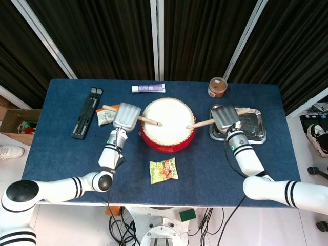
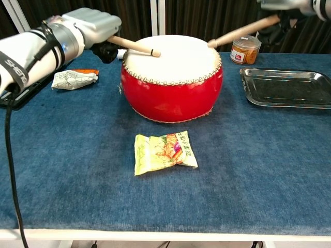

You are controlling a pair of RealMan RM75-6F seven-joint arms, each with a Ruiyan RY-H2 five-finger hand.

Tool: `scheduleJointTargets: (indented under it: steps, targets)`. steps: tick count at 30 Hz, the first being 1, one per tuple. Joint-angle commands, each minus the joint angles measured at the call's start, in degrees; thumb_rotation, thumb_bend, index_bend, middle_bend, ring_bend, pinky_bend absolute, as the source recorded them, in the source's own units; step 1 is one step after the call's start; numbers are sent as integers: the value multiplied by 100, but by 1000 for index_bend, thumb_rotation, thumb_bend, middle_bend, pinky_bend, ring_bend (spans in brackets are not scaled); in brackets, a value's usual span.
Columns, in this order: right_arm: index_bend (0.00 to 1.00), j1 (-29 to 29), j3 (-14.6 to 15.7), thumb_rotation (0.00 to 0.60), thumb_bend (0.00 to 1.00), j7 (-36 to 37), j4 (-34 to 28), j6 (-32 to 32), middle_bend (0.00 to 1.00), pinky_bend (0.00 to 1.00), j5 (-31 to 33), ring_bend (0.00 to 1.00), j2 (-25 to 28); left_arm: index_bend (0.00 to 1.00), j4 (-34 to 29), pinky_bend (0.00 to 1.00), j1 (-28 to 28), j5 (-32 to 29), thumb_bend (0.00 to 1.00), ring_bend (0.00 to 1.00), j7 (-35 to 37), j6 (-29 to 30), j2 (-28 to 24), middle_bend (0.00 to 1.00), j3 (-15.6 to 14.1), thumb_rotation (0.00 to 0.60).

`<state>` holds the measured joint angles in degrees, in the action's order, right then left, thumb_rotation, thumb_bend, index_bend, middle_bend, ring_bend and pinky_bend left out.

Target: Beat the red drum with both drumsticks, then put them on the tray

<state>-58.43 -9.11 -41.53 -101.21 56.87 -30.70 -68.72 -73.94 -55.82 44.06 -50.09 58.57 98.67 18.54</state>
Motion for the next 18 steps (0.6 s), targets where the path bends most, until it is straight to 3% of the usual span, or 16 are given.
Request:
scheduleJointTargets:
  steps: [1,5,12,14,18]
  targets:
    - [1000,264,-240,600,881,638,-262,74,1000,1000,-568,1000,313,1000,66,1000,-66,-44,575,985,-119,87,75,1000,-125,600]
    - [1000,172,-101,600,880,478,33,-50,1000,1000,-473,1000,85,1000,-379,1000,45,155,575,983,111,426,-170,1000,-23,600]
    - [1000,-227,234,600,880,-350,865,-127,1000,1000,181,1000,-780,1000,-1109,1000,142,387,575,981,141,765,-601,1000,-15,600]
    - [1000,-299,229,600,881,-477,904,-66,1000,1000,282,1000,-883,1000,-1082,1000,106,334,575,980,72,739,-561,1000,-55,600]
    - [1000,-230,-55,600,881,-133,562,135,1000,1000,89,1000,-692,1000,-766,1000,-1,62,575,976,19,558,-307,1000,-111,600]
